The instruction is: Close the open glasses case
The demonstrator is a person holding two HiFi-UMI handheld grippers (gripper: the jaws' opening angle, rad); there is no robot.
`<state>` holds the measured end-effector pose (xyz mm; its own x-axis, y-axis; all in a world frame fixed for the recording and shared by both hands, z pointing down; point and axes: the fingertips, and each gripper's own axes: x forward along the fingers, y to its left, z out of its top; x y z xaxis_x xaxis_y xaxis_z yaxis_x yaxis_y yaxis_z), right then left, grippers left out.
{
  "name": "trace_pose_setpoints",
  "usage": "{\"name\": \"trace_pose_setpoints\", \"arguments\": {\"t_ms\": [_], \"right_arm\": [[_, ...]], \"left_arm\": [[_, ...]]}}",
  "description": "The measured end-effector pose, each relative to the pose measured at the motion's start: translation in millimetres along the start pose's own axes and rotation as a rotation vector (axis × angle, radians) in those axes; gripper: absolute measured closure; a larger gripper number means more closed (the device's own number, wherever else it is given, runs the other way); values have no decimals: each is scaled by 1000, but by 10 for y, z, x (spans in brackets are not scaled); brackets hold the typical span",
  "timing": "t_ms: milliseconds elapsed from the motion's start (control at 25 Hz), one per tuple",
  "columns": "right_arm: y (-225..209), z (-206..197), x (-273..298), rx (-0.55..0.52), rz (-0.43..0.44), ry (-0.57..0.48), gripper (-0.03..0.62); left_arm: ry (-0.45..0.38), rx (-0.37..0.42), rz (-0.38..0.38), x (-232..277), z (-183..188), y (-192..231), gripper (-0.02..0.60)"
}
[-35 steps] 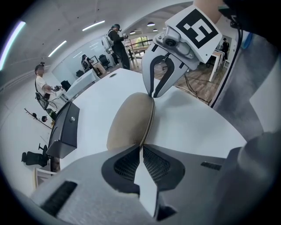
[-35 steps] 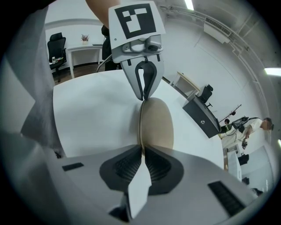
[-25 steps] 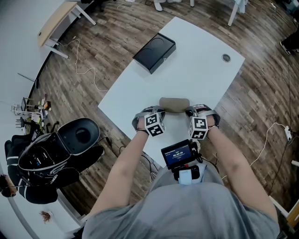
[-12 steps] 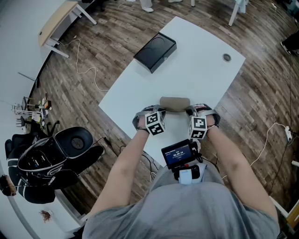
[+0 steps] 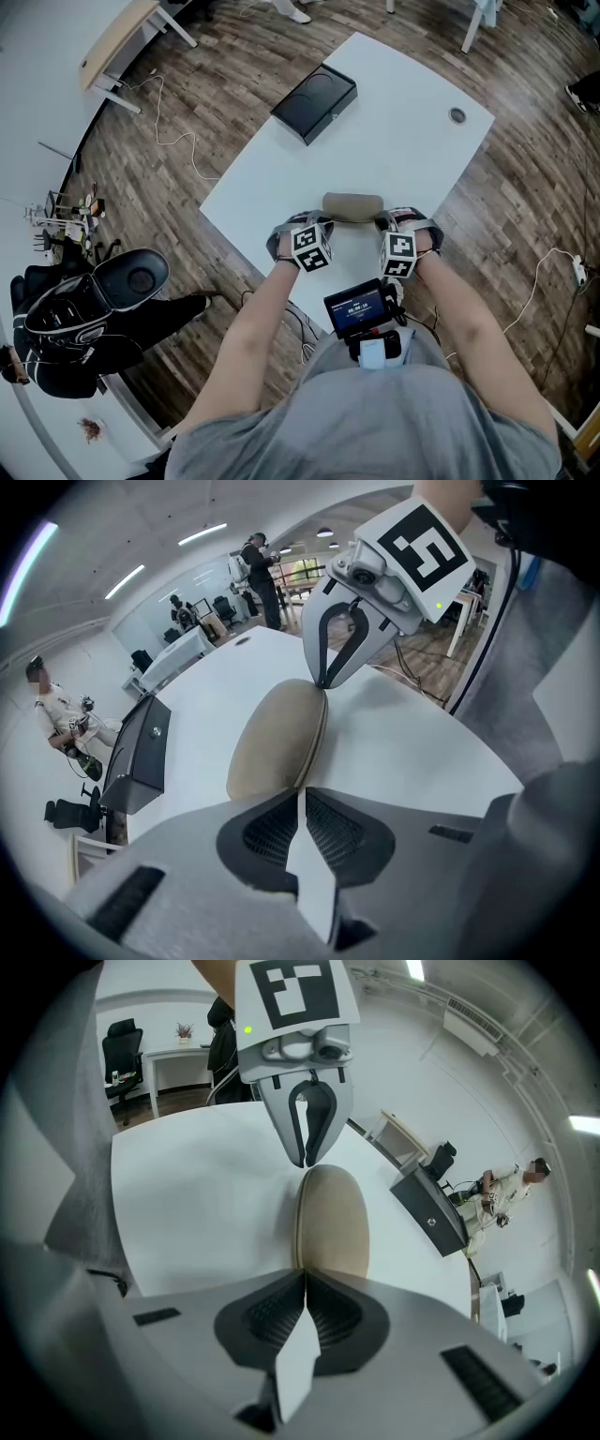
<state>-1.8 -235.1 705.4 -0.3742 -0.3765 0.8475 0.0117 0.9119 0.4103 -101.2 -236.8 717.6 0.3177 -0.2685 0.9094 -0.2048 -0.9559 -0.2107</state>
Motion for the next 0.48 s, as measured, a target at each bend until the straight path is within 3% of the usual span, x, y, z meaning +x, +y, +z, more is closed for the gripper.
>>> {"name": "trace_pose_setpoints", "arguments": {"t_ms": [120, 200, 480], "right_arm": [[-9, 0, 2, 1, 2, 3, 560], [-11, 7, -2, -2, 3, 6, 562], [-111, 4, 45, -24, -7, 11, 562]], "left_arm": [[-23, -21, 10, -102, -39, -48, 541], [-63, -93, 21, -228, -76, -88, 541], [-312, -606, 97, -879, -280, -222, 541]]}}
